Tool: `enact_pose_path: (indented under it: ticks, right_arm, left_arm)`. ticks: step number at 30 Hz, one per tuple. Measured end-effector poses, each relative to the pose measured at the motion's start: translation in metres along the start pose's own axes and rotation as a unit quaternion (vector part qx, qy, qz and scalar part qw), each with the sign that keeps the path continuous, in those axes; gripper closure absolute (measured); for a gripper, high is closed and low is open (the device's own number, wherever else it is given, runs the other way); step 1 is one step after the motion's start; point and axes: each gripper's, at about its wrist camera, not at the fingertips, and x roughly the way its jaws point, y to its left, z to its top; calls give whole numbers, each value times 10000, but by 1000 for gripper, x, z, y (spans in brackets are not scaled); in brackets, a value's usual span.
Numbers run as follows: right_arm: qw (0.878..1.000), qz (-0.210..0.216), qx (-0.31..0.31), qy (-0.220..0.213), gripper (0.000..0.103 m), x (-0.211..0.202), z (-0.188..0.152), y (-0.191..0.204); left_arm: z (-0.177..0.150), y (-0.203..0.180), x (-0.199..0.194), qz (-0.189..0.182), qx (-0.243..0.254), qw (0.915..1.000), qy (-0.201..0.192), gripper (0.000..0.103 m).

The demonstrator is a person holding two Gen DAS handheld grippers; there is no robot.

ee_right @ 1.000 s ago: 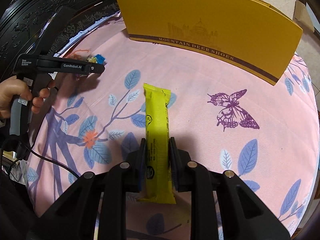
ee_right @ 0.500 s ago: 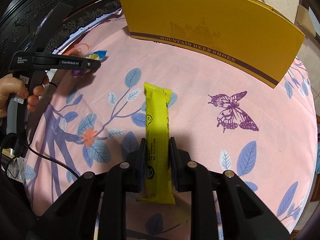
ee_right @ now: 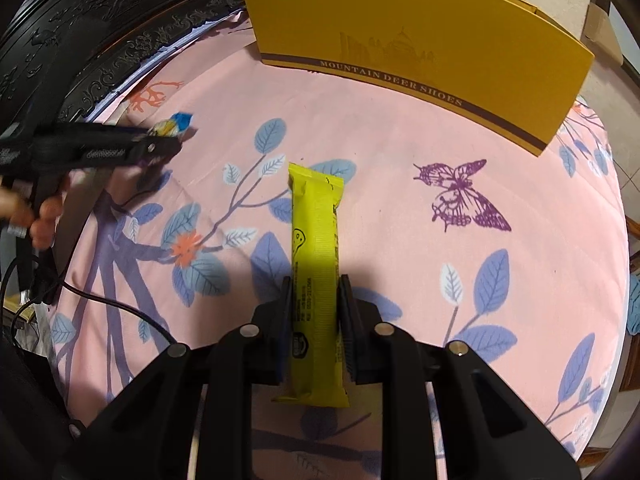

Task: Organize snacks
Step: 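Grasp the yellow bar with the right gripper while the left gripper grasps the blue candy bag, then carry both snacks over the yellow box and release them inside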

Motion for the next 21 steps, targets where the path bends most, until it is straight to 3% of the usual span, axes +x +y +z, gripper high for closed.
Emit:
enact_pose_path:
  ticks: [5, 13, 21]
  right_arm:
    - [9998, 112, 179, 13, 81, -3, -2, -2]
    - [9988, 228, 361, -222, 81, -30, -6, -5]
    - [9894, 57, 582, -1332, 81, -94, 44, -31]
  left_arm:
    - [-5, -3, -24, -279, -141, 9994, -132, 53]
    - [14, -22, -60, -508, -12, 9976, -468, 53]
    - [79, -46, -114, -707, 239, 9893, -1253, 53]
